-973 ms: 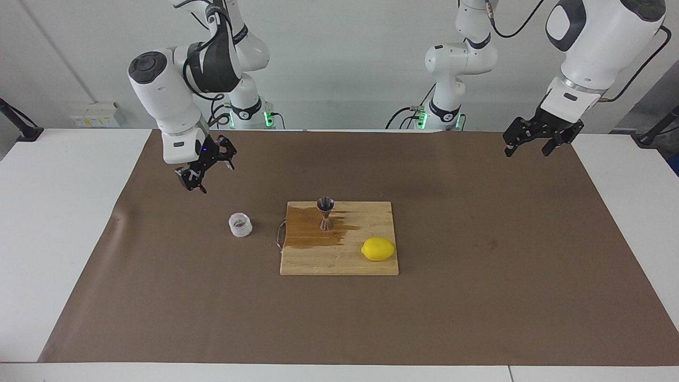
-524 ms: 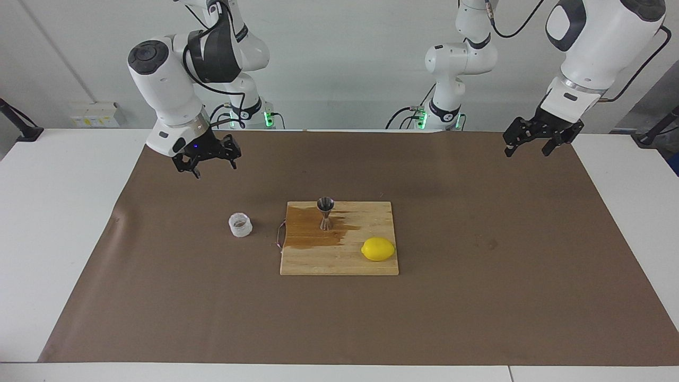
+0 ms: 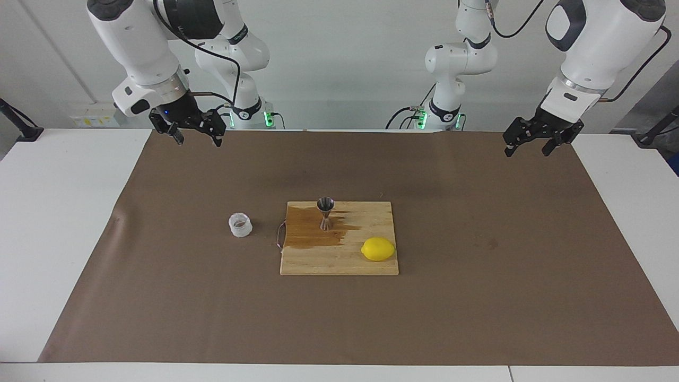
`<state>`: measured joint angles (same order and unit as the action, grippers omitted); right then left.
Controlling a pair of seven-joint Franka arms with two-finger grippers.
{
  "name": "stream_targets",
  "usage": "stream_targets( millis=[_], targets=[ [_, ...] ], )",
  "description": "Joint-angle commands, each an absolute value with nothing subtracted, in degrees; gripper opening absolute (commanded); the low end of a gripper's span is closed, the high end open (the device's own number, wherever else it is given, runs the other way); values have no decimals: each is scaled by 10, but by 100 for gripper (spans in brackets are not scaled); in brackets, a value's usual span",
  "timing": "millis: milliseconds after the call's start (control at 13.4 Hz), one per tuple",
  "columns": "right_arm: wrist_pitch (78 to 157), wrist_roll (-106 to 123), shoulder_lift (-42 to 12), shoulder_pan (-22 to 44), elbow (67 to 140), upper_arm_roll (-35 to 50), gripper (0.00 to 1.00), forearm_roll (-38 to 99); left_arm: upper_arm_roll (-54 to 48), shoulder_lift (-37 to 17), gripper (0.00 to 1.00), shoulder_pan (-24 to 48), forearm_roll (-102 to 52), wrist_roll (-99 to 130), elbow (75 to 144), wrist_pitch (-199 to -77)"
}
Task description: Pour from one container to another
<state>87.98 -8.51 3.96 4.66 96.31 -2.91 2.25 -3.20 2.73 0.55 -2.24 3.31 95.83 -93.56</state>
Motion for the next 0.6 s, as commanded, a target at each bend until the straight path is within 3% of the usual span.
stream_targets(
  millis=[0,524],
  targets=[
    [862,-90,55,36,959,-32,100,20,-35,34,100,2,-14,35,960,-927],
    [866,-85,62,24,956,-29,100,19,-35,34,100,2,-14,35,960,-927]
  ],
)
